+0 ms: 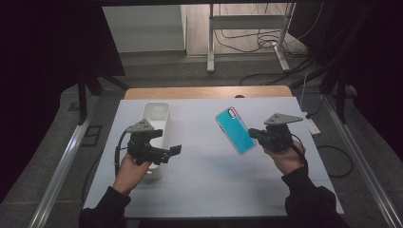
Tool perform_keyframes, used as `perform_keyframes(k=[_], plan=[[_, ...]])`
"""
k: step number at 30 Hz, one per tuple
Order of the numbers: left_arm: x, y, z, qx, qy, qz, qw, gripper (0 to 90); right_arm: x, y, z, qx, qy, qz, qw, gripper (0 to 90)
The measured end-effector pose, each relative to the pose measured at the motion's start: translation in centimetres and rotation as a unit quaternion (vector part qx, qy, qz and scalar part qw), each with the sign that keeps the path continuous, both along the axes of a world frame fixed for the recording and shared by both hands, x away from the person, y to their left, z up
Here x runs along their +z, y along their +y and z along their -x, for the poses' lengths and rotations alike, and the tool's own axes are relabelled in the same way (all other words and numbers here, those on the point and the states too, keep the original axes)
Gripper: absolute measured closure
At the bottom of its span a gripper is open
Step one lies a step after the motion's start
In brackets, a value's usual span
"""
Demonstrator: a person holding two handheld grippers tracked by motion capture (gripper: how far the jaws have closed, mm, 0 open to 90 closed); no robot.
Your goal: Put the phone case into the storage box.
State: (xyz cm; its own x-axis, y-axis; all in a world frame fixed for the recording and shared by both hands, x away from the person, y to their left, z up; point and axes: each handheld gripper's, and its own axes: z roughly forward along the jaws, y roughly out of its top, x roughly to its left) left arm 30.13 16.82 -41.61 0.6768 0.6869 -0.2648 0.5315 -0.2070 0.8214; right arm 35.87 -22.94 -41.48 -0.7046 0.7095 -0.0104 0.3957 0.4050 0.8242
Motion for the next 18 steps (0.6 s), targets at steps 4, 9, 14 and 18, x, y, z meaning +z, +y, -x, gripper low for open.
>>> perform_keyframes(k=[4, 9, 14, 18], plan=[[0.1, -0.8, -0.6, -0.009, 0.003, 0.005, 0.9999, 0.0, 0.1, 0.2, 0.1, 0.002, -0.003, 0.001, 1.0000, 88.2], [0.0, -1.8, -1.5, -0.019, 0.011, 0.016, 0.9996, 0.0, 0.1, 0.6, 0.3, 0.008, -0.005, -0.001, 1.0000, 88.3], [-0.1, -2.6, -2.2, -0.027, 0.018, 0.022, 0.9992, 0.0, 0.2, 1.0, 0.4, 0.013, -0.006, -0.001, 0.9999, 88.3], [-0.1, -3.4, -2.7, -0.033, 0.023, 0.026, 0.9988, 0.0, 0.1, 1.4, 0.5, 0.017, -0.007, -0.001, 0.9998, 88.3]])
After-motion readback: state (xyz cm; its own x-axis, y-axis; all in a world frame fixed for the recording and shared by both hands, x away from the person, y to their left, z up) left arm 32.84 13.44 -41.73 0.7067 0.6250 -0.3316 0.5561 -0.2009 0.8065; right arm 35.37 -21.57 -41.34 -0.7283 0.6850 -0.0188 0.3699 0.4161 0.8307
